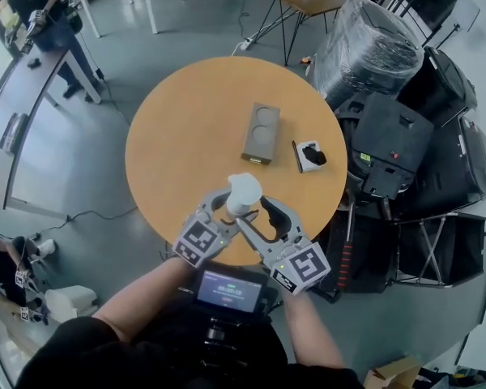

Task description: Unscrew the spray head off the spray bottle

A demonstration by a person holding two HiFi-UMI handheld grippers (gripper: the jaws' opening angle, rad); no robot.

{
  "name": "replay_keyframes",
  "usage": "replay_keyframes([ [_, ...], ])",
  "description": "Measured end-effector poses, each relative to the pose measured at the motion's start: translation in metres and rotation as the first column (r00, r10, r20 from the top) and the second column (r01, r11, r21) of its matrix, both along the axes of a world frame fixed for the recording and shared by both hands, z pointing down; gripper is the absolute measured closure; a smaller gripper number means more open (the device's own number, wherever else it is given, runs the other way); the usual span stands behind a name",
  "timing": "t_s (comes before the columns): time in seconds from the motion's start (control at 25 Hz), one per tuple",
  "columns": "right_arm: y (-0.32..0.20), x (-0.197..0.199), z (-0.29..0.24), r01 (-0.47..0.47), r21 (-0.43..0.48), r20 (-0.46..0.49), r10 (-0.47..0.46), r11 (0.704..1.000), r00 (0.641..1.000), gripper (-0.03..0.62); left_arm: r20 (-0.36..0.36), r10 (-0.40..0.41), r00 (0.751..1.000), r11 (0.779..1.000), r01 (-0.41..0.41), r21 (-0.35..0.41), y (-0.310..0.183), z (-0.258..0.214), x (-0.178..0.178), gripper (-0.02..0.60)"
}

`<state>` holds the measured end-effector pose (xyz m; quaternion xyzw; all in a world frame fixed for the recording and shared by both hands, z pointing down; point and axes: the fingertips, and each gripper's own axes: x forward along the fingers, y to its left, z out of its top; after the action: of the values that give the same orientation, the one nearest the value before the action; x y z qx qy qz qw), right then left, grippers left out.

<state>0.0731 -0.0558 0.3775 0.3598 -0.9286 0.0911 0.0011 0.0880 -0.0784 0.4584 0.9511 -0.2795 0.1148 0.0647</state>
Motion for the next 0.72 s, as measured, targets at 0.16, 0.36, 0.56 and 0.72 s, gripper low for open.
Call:
replay_keyframes([
  [0.16,-0.011,-0.017,0.003,-0.014,-0.026,-0.016,0.014,1.000,1.000,0.316,0.020,0.004,1.000,1.000,-0.003,-0.010,-0.002,-0.002,-0.010,0.276],
  [0.36,-0.028,-0.034,0.007,-0.057,-0.042,-0.030,0.056,0.997,0.998,0.316,0.056,-0.006,0.998,1.000,0.006,-0.004,-0.008,0.002,-0.016,0.276],
  [0.56,-0.052,-0.043,0.014,-0.096,-0.096,-0.012,0.095,0.991,0.995,0.316,0.097,-0.034,0.995,0.999,0.033,0.012,-0.023,0.009,-0.022,0.276],
  [0.72,-0.066,-0.043,0.021,-0.138,-0.106,-0.023,0.136,0.985,0.990,0.364,0.154,-0.057,0.986,0.998,0.055,0.016,-0.031,0.015,-0.032,0.276],
])
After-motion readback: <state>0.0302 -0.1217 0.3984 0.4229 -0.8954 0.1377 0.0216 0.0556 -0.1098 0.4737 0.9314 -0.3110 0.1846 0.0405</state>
